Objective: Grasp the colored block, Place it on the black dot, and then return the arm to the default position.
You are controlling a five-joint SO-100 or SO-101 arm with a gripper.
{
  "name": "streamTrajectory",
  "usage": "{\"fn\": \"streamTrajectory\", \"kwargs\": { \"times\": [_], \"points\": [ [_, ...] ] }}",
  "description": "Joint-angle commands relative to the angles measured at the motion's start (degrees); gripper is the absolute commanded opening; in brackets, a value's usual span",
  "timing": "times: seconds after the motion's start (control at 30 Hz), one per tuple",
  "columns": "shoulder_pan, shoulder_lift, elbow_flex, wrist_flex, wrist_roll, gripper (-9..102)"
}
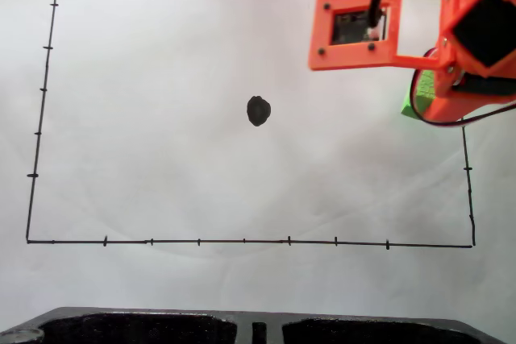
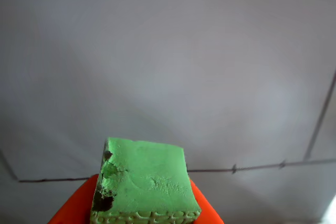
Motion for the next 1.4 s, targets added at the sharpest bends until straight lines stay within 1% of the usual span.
{"fn": "streamTrajectory", "kwargs": {
  "times": [0.0, 0.1, 0.27, 0.67, 0.93, 1.37],
  "points": [
    [3.1, 4.4, -1.8, 2.5, -6.7, 11],
    [6.2, 4.7, -1.7, 5.4, -14.2, 9],
    [12.0, 5.4, -0.2, 9.1, -22.3, 9],
    [26.3, 7.2, 4.5, 8.7, -38.1, 9],
    [29.9, 6.7, 11.8, 4.0, -44.5, 9],
    [30.9, 2.3, 12.5, -0.9, -49.4, 9]
  ]
}}
